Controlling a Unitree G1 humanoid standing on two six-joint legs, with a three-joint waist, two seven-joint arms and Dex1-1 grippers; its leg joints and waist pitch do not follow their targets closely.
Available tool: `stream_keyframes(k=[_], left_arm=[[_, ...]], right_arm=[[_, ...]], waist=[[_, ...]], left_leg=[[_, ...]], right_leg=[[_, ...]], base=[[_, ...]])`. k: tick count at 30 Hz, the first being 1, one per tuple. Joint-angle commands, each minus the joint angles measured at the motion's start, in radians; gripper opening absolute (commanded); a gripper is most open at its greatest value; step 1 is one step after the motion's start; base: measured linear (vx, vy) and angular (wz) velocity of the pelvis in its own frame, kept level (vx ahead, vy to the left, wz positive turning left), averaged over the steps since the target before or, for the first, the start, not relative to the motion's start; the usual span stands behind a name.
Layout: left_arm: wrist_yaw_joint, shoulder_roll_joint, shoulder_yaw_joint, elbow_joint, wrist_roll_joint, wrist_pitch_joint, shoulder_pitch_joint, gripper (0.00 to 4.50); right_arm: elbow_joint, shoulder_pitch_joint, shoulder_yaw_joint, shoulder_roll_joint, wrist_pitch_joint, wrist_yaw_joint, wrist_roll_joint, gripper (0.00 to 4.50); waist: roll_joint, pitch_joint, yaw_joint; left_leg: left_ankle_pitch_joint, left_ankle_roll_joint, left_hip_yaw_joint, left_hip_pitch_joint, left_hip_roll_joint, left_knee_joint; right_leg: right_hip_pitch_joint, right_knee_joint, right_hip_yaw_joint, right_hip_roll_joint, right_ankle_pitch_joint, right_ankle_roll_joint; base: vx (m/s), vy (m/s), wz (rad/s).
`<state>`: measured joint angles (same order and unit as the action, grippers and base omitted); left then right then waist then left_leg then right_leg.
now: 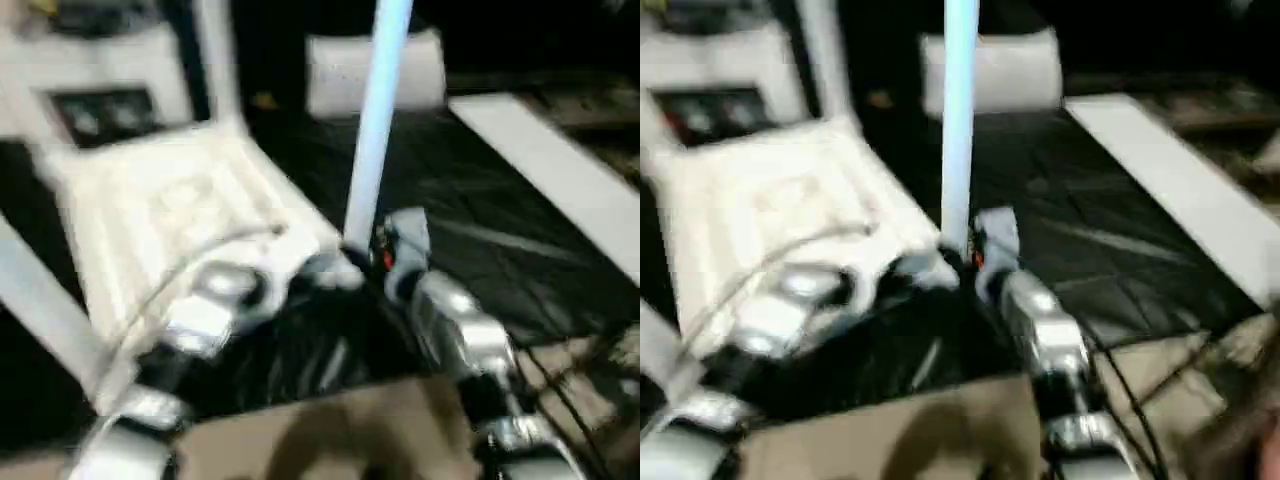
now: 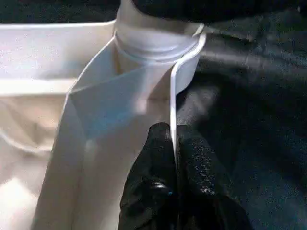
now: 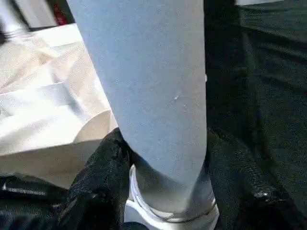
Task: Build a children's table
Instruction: Rotate leg to tighten
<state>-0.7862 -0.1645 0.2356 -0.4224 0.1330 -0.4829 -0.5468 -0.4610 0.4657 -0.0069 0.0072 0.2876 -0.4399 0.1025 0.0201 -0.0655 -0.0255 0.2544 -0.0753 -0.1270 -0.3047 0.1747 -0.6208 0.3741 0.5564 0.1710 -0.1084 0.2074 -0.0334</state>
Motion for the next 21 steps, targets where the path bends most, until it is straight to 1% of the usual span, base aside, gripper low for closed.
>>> stream_keyframes(k=[1,2,3,4,5,6,7,8,9,10,11,12,13,14,15,16,17,18,19,20,21], left_arm=[[0.006,0.061,0.06,0.027,-0.018,0.019,-0.032,0.0],[0.002,0.057,0.059,0.028,-0.016,0.018,-0.029,0.0],[-0.003,0.053,0.058,0.028,-0.015,0.019,-0.028,0.0],[-0.003,0.052,0.057,0.028,-0.013,0.018,-0.027,0.0],[-0.008,0.04,0.054,0.03,-0.011,0.019,-0.024,0.0],[-0.017,0.028,0.053,0.031,-0.011,0.024,-0.022,0.0],[-0.032,0.006,0.05,0.033,-0.011,0.032,-0.017,0.0],[-0.049,-0.015,0.051,0.034,-0.011,0.04,-0.012,0.0],[-0.067,-0.034,0.054,0.035,-0.011,0.053,-0.007,0.0],[-0.08,-0.05,0.053,0.037,-0.012,0.06,-0.002,0.0],[-0.133,-0.096,0.059,0.04,-0.019,0.095,0.011,0.0],[-0.158,-0.118,0.062,0.042,-0.019,0.104,0.018,0.0],[-0.172,-0.131,0.065,0.042,-0.019,0.109,0.022,0.0],[-0.176,-0.136,0.066,0.04,-0.018,0.113,0.022,0.0],[-0.187,-0.145,0.068,0.037,-0.016,0.128,0.024,0.0],[-0.25,-0.185,0.078,0.027,-0.019,0.193,0.03,0.0],[-0.287,-0.206,0.084,0.025,-0.023,0.234,0.033,0.0],[-0.322,-0.223,0.089,0.027,-0.029,0.249,0.037,0.0],[-0.343,-0.235,0.094,0.029,-0.036,0.258,0.039,0.0],[-0.343,-0.235,0.094,0.029,-0.036,0.258,0.039,0.0],[-0.39,-0.266,0.117,0.022,-0.038,0.31,0.038,0.0]], right_arm=[[-0.043,-0.008,0.113,0.101,0.025,-0.082,0.031,1.98],[-0.035,-0.014,0.114,0.094,0.018,-0.091,0.03,1.98],[-0.028,-0.019,0.117,0.086,0.013,-0.097,0.027,1.98],[-0.028,-0.019,0.118,0.084,0.01,-0.097,0.024,1.98],[-0.021,-0.027,0.114,0.073,-0.001,-0.105,0.022,2.54],[-0.012,-0.035,0.111,0.061,-0.007,-0.119,0.025,2.68],[0.006,-0.049,0.107,0.039,-0.023,-0.148,0.032,2.68],[0.02,-0.06,0.105,0.019,-0.034,-0.168,0.035,2.78],[0.032,-0.069,0.103,0.002,-0.045,-0.184,0.037,2.91],[0.047,-0.079,0.101,-0.015,-0.056,-0.209,0.044,3.04],[0.082,-0.1,0.094,-0.058,-0.075,-0.264,0.062,3.12],[0.098,-0.109,0.092,-0.08,-0.083,-0.295,0.071,3.17],[0.107,-0.115,0.09,-0.097,-0.089,-0.319,0.077,3.24],[0.11,-0.117,0.089,-0.102,-0.091,-0.327,0.079,3.24],[0.115,-0.12,0.089,-0.111,-0.093,-0.34,0.083,3.36],[0.143,-0.132,0.089,-0.153,-0.099,-0.408,0.101,3.48],[0.16,-0.138,0.091,-0.175,-0.1,-0.446,0.111,3.6],[0.172,-0.142,0.092,-0.193,-0.101,-0.478,0.12,3.63],[0.179,-0.144,0.091,-0.204,-0.101,-0.498,0.124,3.63],[0.179,-0.144,0.091,-0.204,-0.102,-0.498,0.124,3.69],[0.192,-0.145,0.093,-0.23,-0.093,-0.543,0.138,3.8]], waist=[[0.002,0.037,0.004],[0.002,0.032,0.011],[0.006,0.035,0.016],[0.009,0.035,0.019],[0.012,0.038,0.022],[0.008,0.042,0.021],[0.004,0.041,0.021],[0.003,0.04,0.016],[0.002,0.043,0.011],[0.002,0.045,0.01],[0.003,0.048,0.003],[0.0,0.052,-0.004],[-0.007,0.054,-0.006],[-0.01,0.06,-0.013],[-0.013,0.067,-0.015],[-0.015,0.067,-0.019],[-0.016,0.073,-0.023],[-0.017,0.082,-0.028],[-0.017,0.083,-0.029],[-0.018,0.086,-0.034],[-0.026,0.086,-0.039]], left_leg=[[0.415,0.009,0.019,-0.012,0.053,0.118],[0.466,0.008,0.018,0.004,0.042,0.109],[0.475,0.01,0.022,0.003,0.044,0.109],[0.48,0.011,0.025,0.0,0.047,0.112],[0.479,0.014,0.028,-0.003,0.051,0.116],[0.454,0.018,0.025,-0.003,0.051,0.118],[0.434,0.022,0.024,-0.005,0.049,0.119],[0.4,0.031,0.02,-0.008,0.047,0.12],[0.361,0.037,0.02,-0.014,0.049,0.122],[0.337,0.039,0.019,-0.019,0.051,0.122],[0.288,0.044,0.018,-0.023,0.054,0.123],[0.25,0.054,0.012,-0.02,0.057,0.121],[0.223,0.06,0.009,-0.021,0.058,0.12],[0.157,0.069,0.007,-0.029,0.056,0.118],[0.088,0.079,0.004,-0.031,0.053,0.111],[0.066,0.086,0.002,-0.031,0.05,0.108],[0.019,0.106,0.0,-0.034,0.045,0.1],[-0.078,0.139,-0.003,-0.04,0.041,0.087],[-0.12,0.158,-0.001,-0.044,0.041,0.083],[-0.177,0.188,-0.003,-0.047,0.038,0.076],[-0.198,0.205,-0.004,-0.049,0.036,0.072]], right_leg=[[-0.041,-0.086,-0.056,-0.072,0.426,-0.056],[-0.03,-0.11,-0.041,-0.07,0.565,-0.011],[-0.034,-0.117,-0.035,-0.073,0.587,0.012],[-0.036,-0.117,-0.032,-0.073,0.577,0.016],[-0.043,-0.115,-0.033,-0.074,0.539,0.016],[-0.042,-0.113,-0.041,-0.076,0.504,0.004],[-0.041,-0.112,-0.045,-0.077,0.496,-0.002],[-0.04,-0.111,-0.053,-0.081,0.494,-0.014],[-0.042,-0.103,-0.062,-0.083,0.468,-0.033],[-0.044,-0.097,-0.066,-0.084,0.442,-0.048],[-0.046,-0.086,-0.073,-0.083,0.384,-0.074],[-0.042,-0.078,-0.08,-0.08,0.341,-0.099],[-0.042,-0.073,-0.084,-0.079,0.32,-0.111],[-0.046,-0.06,-0.09,-0.076,0.272,-0.134],[-0.042,-0.048,-0.095,-0.073,0.214,-0.162],[-0.039,-0.045,-0.098,-0.071,0.198,-0.172],[-0.041,-0.035,-0.101,-0.071,0.156,-0.198],[-0.042,-0.013,-0.104,-0.07,0.032,-0.225],[-0.042,-0.006,-0.102,-0.069,-0.019,-0.238],[-0.042,0.002,-0.101,-0.068,-0.084,-0.253],[-0.04,0.003,-0.099,-0.066,-0.1,-0.257]], base=[[0.0,0.0,0.0],[0.0,0.0,0.0],[0.0,0.0,0.0],[0.0,0.0,0.0],[0.0,0.0,0.0],[0.0,0.0,0.0],[0.0,0.0,0.0],[0.0,0.0,0.0],[0.0,0.0,0.0],[0.051,-0.019,0.06],[0.051,-0.019,0.06],[0.058,-0.025,0.08],[0.065,-0.037,0.04],[0.065,-0.037,0.04],[0.068,-0.055,0.03],[0.065,-0.062,0.04],[0.065,-0.062,0.04],[0.057,-0.059,0.02],[0.042,-0.054,0.0],[0.042,-0.054,0.0],[0.0,0.0,0.0]])
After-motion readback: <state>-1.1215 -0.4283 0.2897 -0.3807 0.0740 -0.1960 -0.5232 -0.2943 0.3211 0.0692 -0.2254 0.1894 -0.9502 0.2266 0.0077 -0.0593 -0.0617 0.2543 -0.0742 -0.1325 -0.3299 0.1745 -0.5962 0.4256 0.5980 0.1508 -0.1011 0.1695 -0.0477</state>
